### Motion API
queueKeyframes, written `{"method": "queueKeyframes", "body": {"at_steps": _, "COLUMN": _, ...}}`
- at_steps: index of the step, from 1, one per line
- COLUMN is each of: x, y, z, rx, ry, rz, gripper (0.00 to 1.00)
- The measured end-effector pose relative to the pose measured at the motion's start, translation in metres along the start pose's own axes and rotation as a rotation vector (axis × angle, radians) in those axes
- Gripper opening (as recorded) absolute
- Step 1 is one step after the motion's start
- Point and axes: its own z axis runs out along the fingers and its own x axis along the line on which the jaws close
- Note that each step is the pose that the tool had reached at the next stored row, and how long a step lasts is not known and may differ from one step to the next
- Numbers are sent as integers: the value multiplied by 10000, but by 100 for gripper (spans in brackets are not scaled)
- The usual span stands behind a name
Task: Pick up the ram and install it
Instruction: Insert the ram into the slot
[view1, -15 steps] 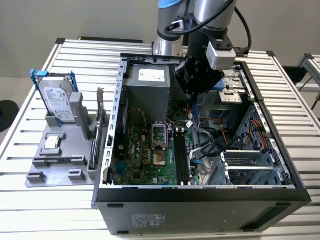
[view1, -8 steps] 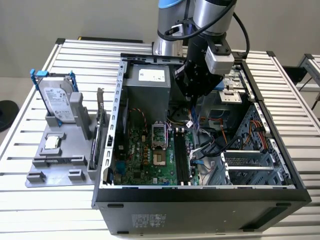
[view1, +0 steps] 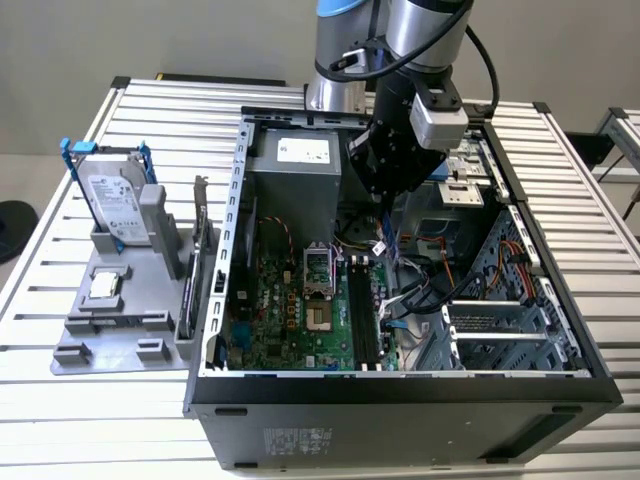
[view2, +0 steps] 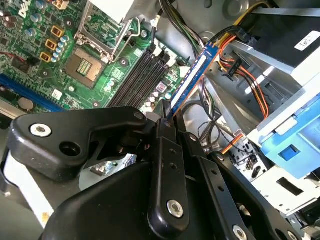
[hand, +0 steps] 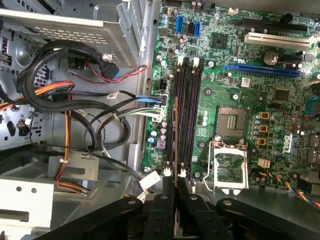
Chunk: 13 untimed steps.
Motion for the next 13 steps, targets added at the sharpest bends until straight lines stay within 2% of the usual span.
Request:
{"method": "queueKeyframes", "body": {"at_steps": 8, "x": 0, "y": 1, "z": 1, "rx": 14, "ry": 1, "rz": 4, "gripper": 0}}
{"method": "queueKeyframes", "body": {"at_steps": 13, "x": -1, "y": 20, "z": 18, "rx": 17, "ry": -10, "rz": 218, "gripper": 0}}
